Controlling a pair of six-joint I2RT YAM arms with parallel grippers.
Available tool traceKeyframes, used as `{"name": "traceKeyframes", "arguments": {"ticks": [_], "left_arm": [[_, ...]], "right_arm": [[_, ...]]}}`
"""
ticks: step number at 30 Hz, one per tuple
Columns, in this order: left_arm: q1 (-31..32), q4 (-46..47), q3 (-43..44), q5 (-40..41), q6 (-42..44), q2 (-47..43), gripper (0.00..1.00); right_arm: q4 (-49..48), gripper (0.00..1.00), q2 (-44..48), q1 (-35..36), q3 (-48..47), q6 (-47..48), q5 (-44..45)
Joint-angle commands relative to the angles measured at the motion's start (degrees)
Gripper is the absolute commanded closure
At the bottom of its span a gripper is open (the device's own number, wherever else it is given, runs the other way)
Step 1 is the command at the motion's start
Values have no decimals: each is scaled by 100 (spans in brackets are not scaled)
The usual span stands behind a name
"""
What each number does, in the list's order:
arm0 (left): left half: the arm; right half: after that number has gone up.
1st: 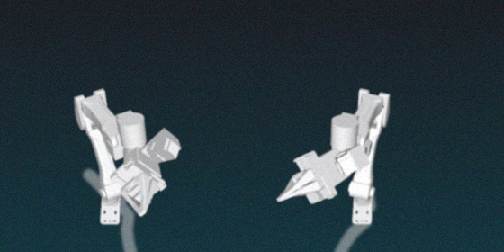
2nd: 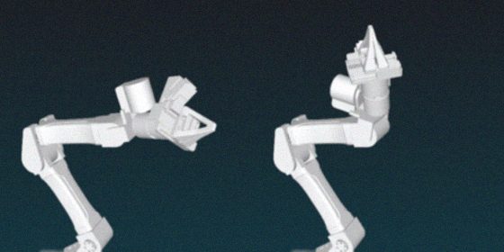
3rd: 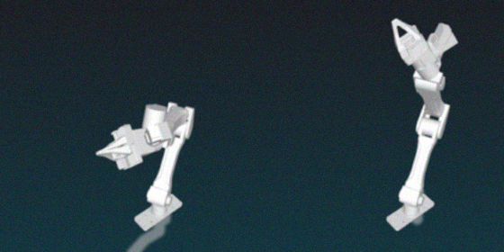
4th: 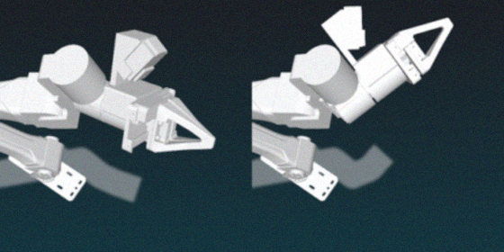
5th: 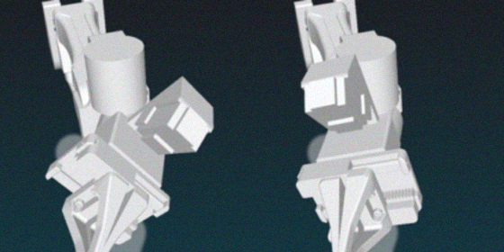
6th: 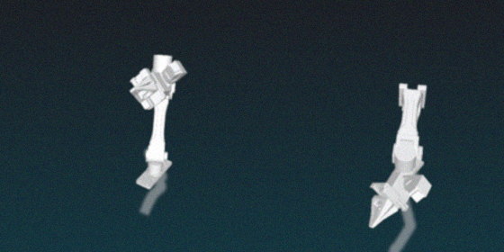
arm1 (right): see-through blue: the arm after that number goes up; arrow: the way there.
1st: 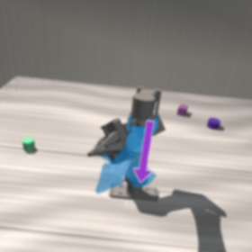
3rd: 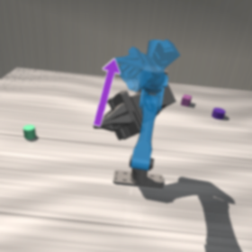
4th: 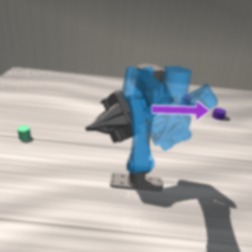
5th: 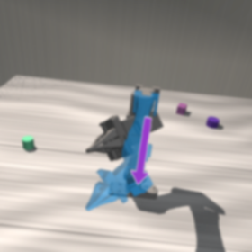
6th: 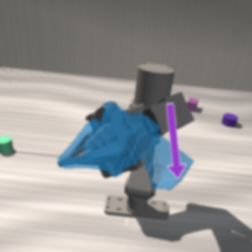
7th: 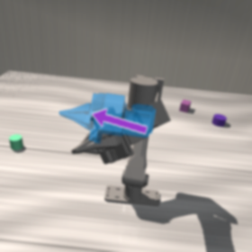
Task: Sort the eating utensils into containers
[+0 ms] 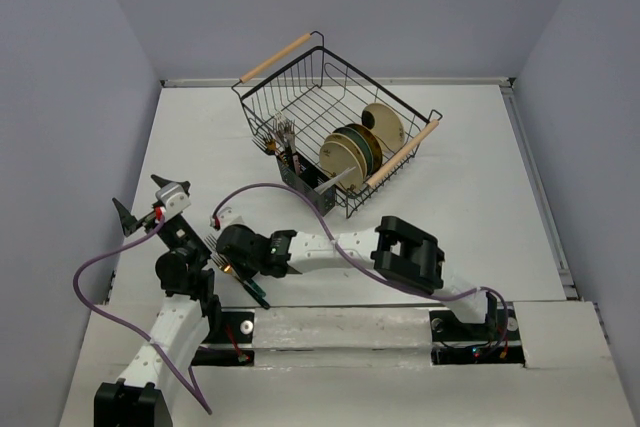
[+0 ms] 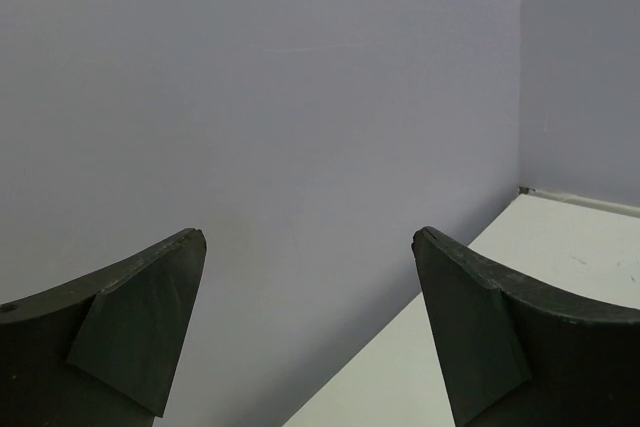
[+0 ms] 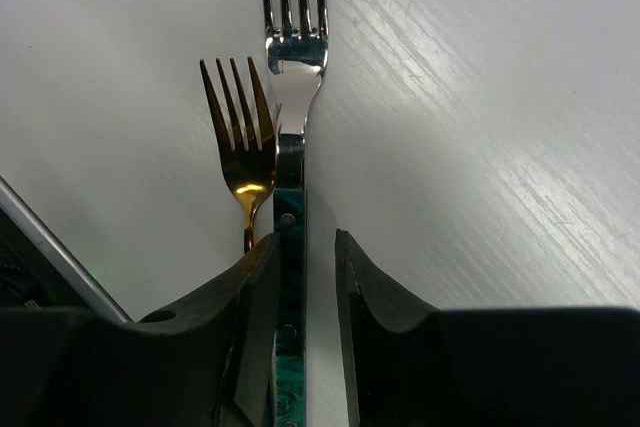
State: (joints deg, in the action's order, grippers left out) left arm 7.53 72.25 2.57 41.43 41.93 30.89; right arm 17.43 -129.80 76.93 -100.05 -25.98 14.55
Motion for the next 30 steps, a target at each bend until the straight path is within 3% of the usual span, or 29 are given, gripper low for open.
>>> {"name": "traceKeyframes", "arguments": {"ticks": [1, 16, 20, 22, 27, 30], "left_arm": [[12, 685, -1101, 58, -1, -57, 1], [12, 659, -1109, 14, -27, -66, 1], [12, 650, -1101, -12, -45, -40, 1], [12, 641, -1101, -3, -45, -40, 1], [12, 650, -1101, 5, -36, -48, 1], [12, 650, -1101, 5, -36, -57, 1]], "right_arm": [[252, 66, -247, 7, -339, -39, -136], [472, 68, -415, 7, -612, 75, -242], [621, 54, -494, 7, -761, 5, -163], [770, 52, -608, 7, -884, -74, -22], [902, 70, -521, -160, -640, -232, 127], [902, 73, -398, -222, -402, -276, 268]]}}
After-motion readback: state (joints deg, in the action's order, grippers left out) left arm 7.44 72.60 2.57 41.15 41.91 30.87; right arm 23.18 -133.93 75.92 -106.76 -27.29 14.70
